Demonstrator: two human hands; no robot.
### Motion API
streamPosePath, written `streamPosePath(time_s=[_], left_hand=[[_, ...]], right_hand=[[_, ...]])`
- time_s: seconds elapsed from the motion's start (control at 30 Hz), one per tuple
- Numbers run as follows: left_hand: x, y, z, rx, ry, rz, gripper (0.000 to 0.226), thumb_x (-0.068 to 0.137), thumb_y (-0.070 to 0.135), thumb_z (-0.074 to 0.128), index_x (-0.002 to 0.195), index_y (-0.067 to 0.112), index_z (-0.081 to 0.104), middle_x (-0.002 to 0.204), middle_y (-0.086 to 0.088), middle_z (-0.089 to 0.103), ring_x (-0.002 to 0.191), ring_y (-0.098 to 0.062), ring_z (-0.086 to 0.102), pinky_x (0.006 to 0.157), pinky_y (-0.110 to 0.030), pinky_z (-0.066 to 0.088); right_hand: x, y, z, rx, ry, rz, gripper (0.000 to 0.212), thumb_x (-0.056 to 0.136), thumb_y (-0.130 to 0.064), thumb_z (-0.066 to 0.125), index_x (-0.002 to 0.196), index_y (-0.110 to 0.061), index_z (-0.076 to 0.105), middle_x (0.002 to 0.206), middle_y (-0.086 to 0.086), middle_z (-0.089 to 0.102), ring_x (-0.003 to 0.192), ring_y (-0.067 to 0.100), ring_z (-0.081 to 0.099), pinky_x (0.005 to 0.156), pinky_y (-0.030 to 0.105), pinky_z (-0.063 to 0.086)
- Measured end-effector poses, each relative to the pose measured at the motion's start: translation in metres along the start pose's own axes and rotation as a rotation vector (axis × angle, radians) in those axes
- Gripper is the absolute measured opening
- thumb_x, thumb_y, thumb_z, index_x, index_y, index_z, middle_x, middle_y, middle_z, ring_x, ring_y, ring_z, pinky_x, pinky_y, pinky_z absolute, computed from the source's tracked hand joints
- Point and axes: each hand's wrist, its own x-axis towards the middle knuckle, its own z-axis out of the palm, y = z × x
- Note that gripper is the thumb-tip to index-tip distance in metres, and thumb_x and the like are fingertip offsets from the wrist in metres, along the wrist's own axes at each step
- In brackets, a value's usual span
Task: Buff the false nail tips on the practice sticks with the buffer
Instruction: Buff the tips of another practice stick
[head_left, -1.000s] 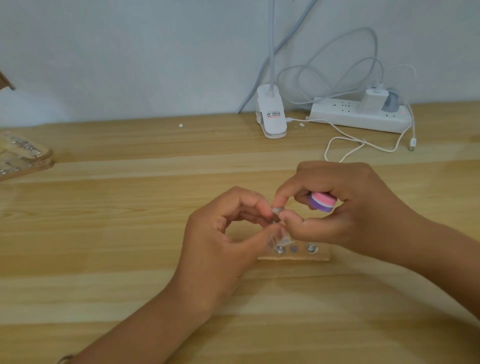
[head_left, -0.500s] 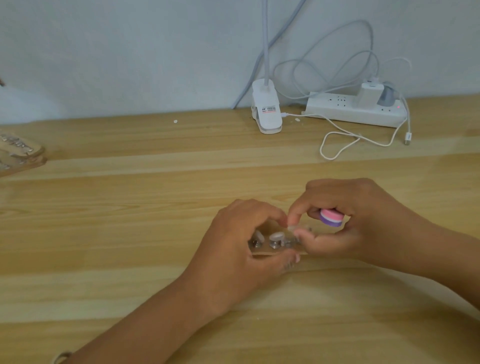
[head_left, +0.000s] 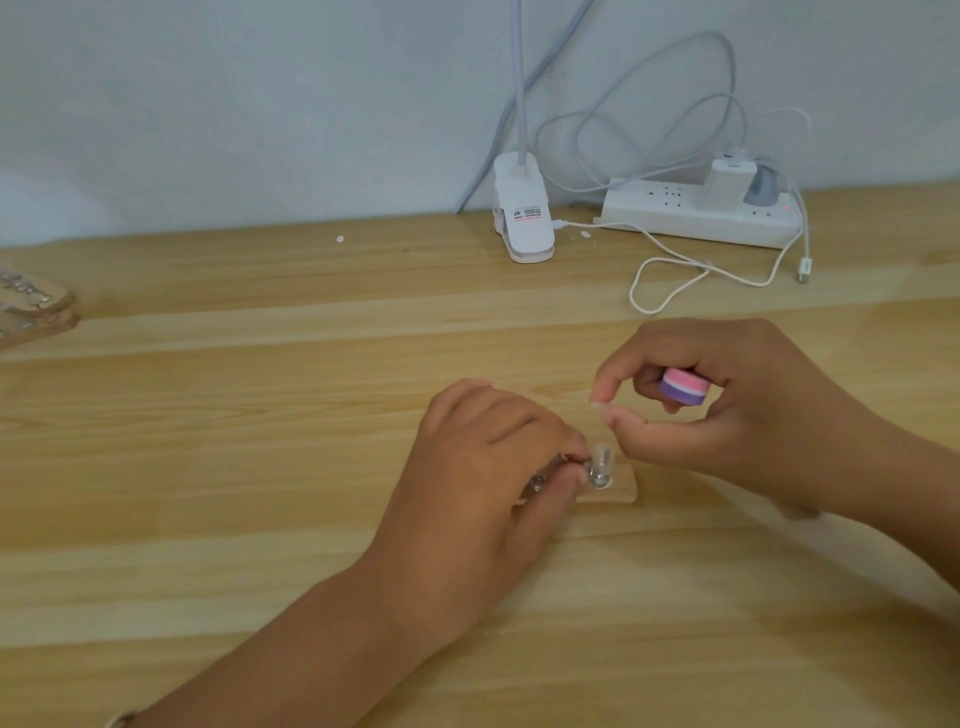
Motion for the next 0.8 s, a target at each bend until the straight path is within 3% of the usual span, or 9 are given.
streamPosePath(time_s=[0.13,0.2,0.27,0.33,0.4,0.57,0.7,0.8], left_hand=[[-0.001,0.002,-0.002,-0.092,-0.019,-0.04,0.008,0.095,0.026,0.052,0.097,0.026,0.059,0.09,0.021,0.062,0.09,0.001,0.056,0.109,-0.036,0.03],[0.0,0.004,-0.005,-0.197,0.006,-0.07,0.005,0.097,0.026,0.053,0.098,0.026,0.058,0.09,0.019,0.062,0.09,0.003,0.056,0.098,-0.032,0.039],[0.003,0.006,-0.008,-0.366,0.05,-0.146,0.008,0.097,0.031,0.051,0.099,0.028,0.058,0.096,0.015,0.063,0.088,0.001,0.058,0.078,-0.02,0.044],[0.006,0.007,-0.01,-0.474,0.08,-0.195,0.012,0.097,0.031,0.051,0.101,0.024,0.059,0.099,0.01,0.064,0.09,-0.01,0.061,0.067,-0.026,0.047],[0.006,0.007,-0.009,-0.506,0.077,-0.216,0.009,0.098,0.025,0.053,0.101,0.021,0.06,0.098,0.009,0.065,0.092,-0.013,0.062,0.067,-0.032,0.049],[0.007,0.007,-0.012,-0.4,0.16,-0.175,0.008,0.089,0.012,0.062,0.093,0.017,0.066,0.086,0.01,0.064,0.086,-0.007,0.061,0.075,-0.014,0.045],[0.009,0.014,-0.013,-0.243,0.171,-0.123,0.011,0.075,0.012,0.075,0.084,0.017,0.075,0.076,0.008,0.065,0.073,-0.008,0.063,0.07,-0.026,0.051],[0.012,0.021,-0.01,-0.087,0.06,-0.113,0.011,0.071,0.018,0.073,0.081,0.023,0.075,0.077,0.013,0.062,0.072,-0.004,0.059,0.072,-0.027,0.049]], right_hand=[[0.0,-0.001,0.0,0.015,0.006,-0.012,0.008,0.078,-0.033,0.071,0.084,-0.026,0.072,0.064,-0.013,0.049,0.059,0.008,0.047,0.06,0.014,0.036],[-0.001,0.0,0.0,0.027,0.006,-0.004,0.011,0.078,-0.035,0.068,0.083,-0.027,0.071,0.062,-0.01,0.048,0.058,0.01,0.045,0.059,0.016,0.036],[-0.001,0.0,0.001,0.033,0.016,0.006,0.005,0.078,-0.028,0.073,0.082,-0.027,0.071,0.061,-0.008,0.047,0.057,0.013,0.044,0.057,0.019,0.035],[-0.001,0.001,0.002,0.026,0.025,0.014,0.008,0.077,-0.023,0.074,0.082,-0.028,0.071,0.06,-0.007,0.046,0.057,0.014,0.044,0.056,0.022,0.036],[-0.001,0.001,0.003,0.036,0.029,0.025,0.007,0.077,-0.023,0.073,0.082,-0.028,0.071,0.06,-0.006,0.047,0.057,0.016,0.044,0.056,0.025,0.037],[-0.001,0.001,0.001,0.062,0.024,0.049,0.004,0.077,-0.031,0.071,0.081,-0.031,0.07,0.061,-0.002,0.047,0.057,0.019,0.045,0.057,0.028,0.038],[0.0,0.001,-0.002,0.054,0.03,0.063,0.006,0.077,-0.036,0.068,0.081,-0.032,0.069,0.061,-0.002,0.048,0.057,0.019,0.045,0.057,0.026,0.038],[0.0,0.002,-0.001,0.031,0.025,0.066,0.004,0.077,-0.029,0.071,0.081,-0.03,0.07,0.059,-0.001,0.048,0.056,0.021,0.045,0.057,0.033,0.039]])
